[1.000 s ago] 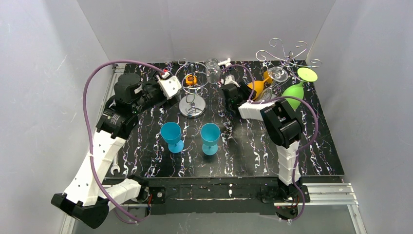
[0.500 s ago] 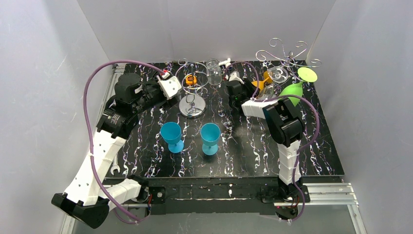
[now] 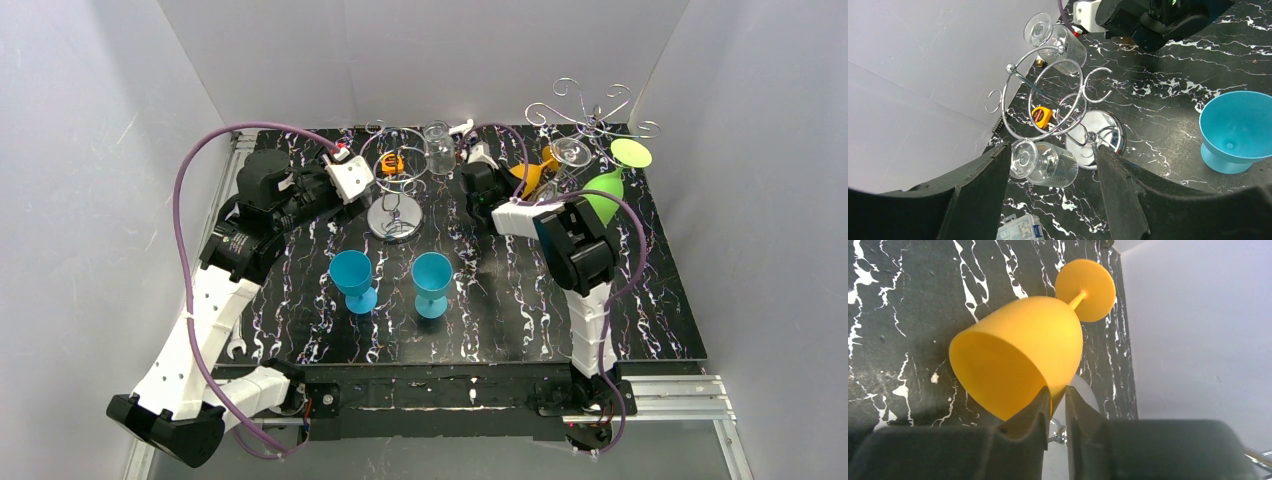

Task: Place the wine glass upside down on the wine glass rack
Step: Pick up the wine glass at the center of the board.

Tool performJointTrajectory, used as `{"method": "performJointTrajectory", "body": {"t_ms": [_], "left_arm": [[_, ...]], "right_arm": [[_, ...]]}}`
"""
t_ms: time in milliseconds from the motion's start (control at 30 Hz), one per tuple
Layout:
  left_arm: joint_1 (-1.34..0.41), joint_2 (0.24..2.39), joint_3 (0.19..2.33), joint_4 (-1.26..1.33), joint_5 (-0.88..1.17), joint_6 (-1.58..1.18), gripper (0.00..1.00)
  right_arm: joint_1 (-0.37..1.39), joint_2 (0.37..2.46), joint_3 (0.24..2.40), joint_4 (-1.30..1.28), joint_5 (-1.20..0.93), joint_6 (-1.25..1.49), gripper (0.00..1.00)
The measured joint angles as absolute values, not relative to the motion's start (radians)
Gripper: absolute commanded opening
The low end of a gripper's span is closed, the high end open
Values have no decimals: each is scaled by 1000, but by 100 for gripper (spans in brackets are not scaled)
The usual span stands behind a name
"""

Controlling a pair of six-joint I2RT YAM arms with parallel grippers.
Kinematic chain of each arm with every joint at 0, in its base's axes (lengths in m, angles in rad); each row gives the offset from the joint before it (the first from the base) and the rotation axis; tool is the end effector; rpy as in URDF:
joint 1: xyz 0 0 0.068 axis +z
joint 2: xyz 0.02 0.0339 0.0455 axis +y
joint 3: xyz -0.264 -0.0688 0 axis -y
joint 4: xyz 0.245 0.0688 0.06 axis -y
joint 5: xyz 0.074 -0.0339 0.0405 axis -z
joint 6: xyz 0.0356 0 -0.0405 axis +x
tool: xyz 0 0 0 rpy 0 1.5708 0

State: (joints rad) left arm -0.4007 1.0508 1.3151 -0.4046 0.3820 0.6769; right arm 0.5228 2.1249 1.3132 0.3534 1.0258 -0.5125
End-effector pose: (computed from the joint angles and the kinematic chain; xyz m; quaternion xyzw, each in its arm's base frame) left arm 0.1934 -0.0963 0.4496 0.4872 0.5723 -0.0533 0.6575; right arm 0.4085 0.2003 0.1607 -0.1410 0.7712 -0.4144 0.4622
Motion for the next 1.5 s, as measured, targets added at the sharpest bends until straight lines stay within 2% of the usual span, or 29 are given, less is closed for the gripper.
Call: {"method": "performJointTrajectory", "body": {"t_ms": [100,300,667,1000,1333,1433,1500], "left_arm": [[-397,1051,1315,-405,382,677,62],[-393,1051,1314,-404,386,671,62],[-393,1051,1314,-405,409,661,62],[-393,1044,1320,-409,431,646,62],[-393,1035,1344,-410,464,610,64],[-393,1039,1359,-404,488,591,67],[-393,1047,1375,-398,504,571,74]], "right_arm": [[524,2131,1313,371,1048,-513,1],[541,2099,1303,425,1100,-525,1],[688,1892,1147,374,1105,-488,1],[801,1623,1133,138,1103,-351,1],[864,1366,1162,-204,1005,-182,1],[873,1282,1202,-293,949,-145,1],[880,1214,1232,-341,901,-122,1]]}}
